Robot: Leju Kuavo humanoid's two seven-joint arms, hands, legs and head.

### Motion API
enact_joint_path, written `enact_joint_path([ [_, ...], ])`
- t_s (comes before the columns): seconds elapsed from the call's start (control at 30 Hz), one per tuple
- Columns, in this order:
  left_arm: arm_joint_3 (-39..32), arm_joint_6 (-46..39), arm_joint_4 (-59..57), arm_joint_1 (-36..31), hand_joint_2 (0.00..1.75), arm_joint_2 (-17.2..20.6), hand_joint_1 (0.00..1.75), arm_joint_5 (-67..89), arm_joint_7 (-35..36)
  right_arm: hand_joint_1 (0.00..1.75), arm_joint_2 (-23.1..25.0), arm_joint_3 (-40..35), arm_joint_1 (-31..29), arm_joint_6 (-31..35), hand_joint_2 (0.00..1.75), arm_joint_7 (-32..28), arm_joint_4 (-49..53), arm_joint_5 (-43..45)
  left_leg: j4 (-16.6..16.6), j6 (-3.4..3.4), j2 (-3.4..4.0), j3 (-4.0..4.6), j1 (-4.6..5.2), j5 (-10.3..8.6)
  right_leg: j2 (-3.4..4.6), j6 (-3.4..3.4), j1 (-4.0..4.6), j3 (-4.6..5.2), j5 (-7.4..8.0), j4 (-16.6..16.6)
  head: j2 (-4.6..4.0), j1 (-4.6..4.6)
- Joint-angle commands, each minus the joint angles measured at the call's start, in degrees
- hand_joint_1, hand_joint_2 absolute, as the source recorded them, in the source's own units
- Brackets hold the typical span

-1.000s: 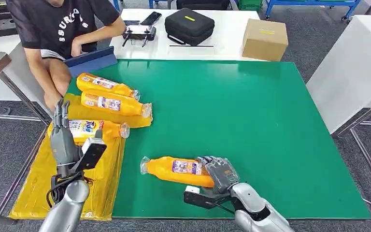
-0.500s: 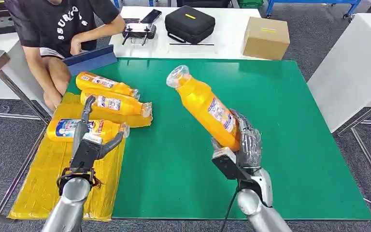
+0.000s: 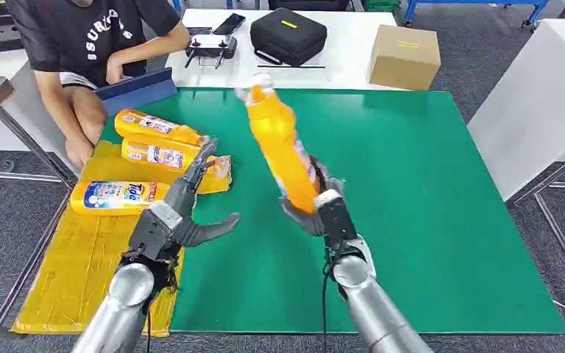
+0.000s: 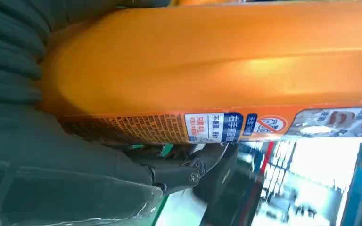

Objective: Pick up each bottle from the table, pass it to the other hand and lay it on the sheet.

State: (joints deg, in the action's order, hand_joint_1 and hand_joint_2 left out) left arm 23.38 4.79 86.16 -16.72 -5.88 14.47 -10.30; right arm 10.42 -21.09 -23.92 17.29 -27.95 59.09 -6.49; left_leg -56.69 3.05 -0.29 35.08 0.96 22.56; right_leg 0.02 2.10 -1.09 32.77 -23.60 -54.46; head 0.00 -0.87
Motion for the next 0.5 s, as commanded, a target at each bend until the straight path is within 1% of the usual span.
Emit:
enact_joint_path([
  [0.03,8.83,0.29,-2.96,-8.36,1.75,0.10,0.00,-0.20,2.72,1.75,7.66,-7.85,-13.25,-1.21,1.75,-1.13,-21.91,-2.66,-0.07,-0.23,0.04,-0.08,-0.06,0.04,0.02,-0.14,0.06,-0.09,-0.08,-0.06,0.00,-0.02],
  [0.07,9.22,0.16,-3.29,-8.84,1.75,-0.02,0.00,-0.45,2.86,1.75,8.46,-8.75,-14.10,-1.04,1.75,-1.27,-23.50,-3.48,-0.08,-0.19,0.05,0.01,-0.06,0.00,0.05,-0.10,0.05,-0.01,-0.04,-0.06,0.00,-0.02],
  [0.1,9.52,0.06,-4.15,-9.46,1.75,-0.32,0.00,-0.82,3.04,1.75,9.38,-9.57,-14.96,-0.70,1.75,-1.54,-25.23,-4.12,-0.12,-0.31,0.08,-0.10,-0.07,0.07,0.08,-0.17,0.06,-0.11,-0.11,-0.13,0.00,-0.02],
  [0.13,9.64,0.07,-4.51,-9.69,1.75,-0.43,0.00,-0.94,3.02,1.75,9.58,-9.89,-15.25,-0.65,1.75,-1.72,-25.81,-4.09,-0.08,-0.24,0.11,-0.02,-0.05,0.03,0.11,-0.13,0.04,-0.04,-0.06,-0.09,0.00,-0.02],
  [0.27,10.29,-0.17,-8.72,-11.84,1.75,-1.86,0.00,-1.96,2.63,1.75,9.58,-17.29,-16.85,2.06,1.75,-1.14,-26.52,-0.77,-0.08,-0.30,0.02,-0.10,-0.08,0.06,-0.02,-0.15,0.06,-0.15,-0.13,-0.09,0.00,-0.02],
  [0.33,10.32,-0.39,-9.45,-12.56,1.75,-2.19,0.00,-2.33,2.54,1.75,9.58,-20.50,-17.55,3.02,1.75,-0.70,-26.88,0.79,-0.06,-0.22,-0.01,0.02,-0.06,-0.01,-0.02,-0.11,0.04,-0.01,-0.07,-0.07,0.00,-0.02],
  [0.43,10.30,-0.40,-10.04,-13.54,1.75,-2.44,0.00,-3.20,2.71,1.75,9.58,-24.33,-17.97,5.25,1.75,-1.08,-27.16,2.62,-0.08,-0.28,-0.02,-0.04,-0.06,0.04,-0.04,-0.14,0.05,-0.09,-0.11,-0.09,0.00,-0.02],
  [0.47,10.30,-0.40,-10.04,-13.54,1.75,-2.44,0.00,-3.20,2.71,1.75,9.58,-24.33,-17.97,5.25,1.75,-1.08,-27.16,2.62,-0.04,-0.19,-0.04,0.08,-0.05,-0.03,-0.05,-0.09,0.03,0.03,-0.06,-0.06,0.00,-0.02],
  [0.5,10.30,-0.40,-10.05,-13.67,1.75,-2.55,0.00,-3.40,2.84,1.75,9.58,-25.10,-17.89,5.88,1.75,-1.26,-27.04,2.73,-0.07,-0.28,-0.02,-0.01,-0.07,0.04,-0.04,-0.14,0.05,-0.06,-0.11,-0.08,0.00,-0.02],
])
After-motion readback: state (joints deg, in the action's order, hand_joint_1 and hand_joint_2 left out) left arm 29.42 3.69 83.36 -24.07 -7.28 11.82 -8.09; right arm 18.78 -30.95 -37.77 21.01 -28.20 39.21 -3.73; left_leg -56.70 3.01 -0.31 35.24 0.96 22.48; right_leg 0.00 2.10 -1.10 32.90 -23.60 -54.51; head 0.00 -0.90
